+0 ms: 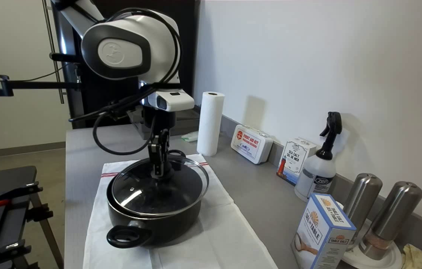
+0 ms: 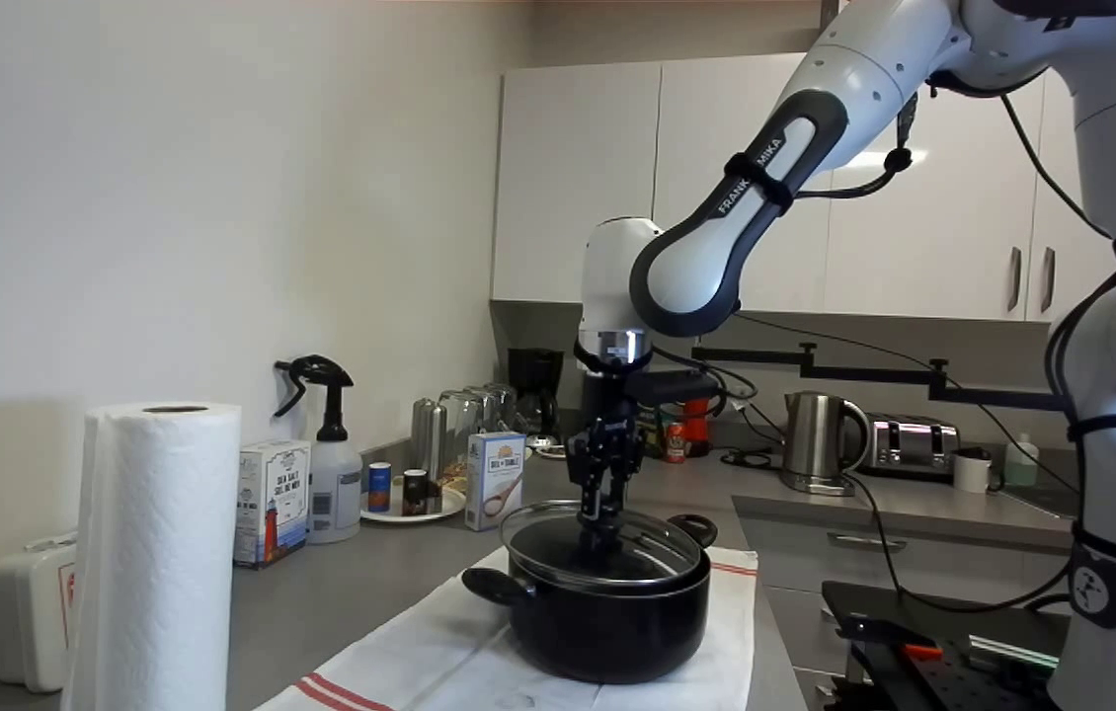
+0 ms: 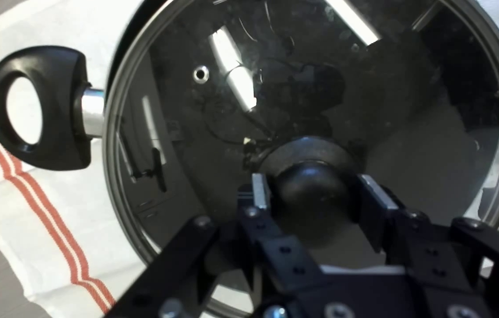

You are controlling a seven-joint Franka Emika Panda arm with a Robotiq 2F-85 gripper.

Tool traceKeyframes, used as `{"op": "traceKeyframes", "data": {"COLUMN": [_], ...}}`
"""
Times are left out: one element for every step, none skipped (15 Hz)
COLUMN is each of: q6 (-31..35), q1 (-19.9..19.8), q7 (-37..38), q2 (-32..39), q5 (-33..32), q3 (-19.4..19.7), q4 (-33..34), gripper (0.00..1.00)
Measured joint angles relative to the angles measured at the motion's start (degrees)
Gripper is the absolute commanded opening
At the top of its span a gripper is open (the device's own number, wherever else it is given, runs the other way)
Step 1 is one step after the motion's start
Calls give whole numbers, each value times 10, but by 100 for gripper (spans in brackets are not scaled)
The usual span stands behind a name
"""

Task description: Put the glass lid on the black pot.

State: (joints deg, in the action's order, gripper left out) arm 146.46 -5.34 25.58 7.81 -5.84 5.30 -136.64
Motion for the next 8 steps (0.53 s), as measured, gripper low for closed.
{"op": "traceKeyframes", "data": {"q6": [0,0,0,0,0,0,0,0], "q1": [0,1,1,1,1,1,1,1], "q7": [-3,-6,-10,-13,-18,-22,-25,-29], "q2": [1,1,2,2,2,2,2,2], "q5": [2,4,6,10,14,19,23,26], "q3": [0,0,0,0,0,0,0,0], "q4": [0,0,0,0,0,-1,-1,-1], "gripper": [25,25,25,25,25,25,25,25]}}
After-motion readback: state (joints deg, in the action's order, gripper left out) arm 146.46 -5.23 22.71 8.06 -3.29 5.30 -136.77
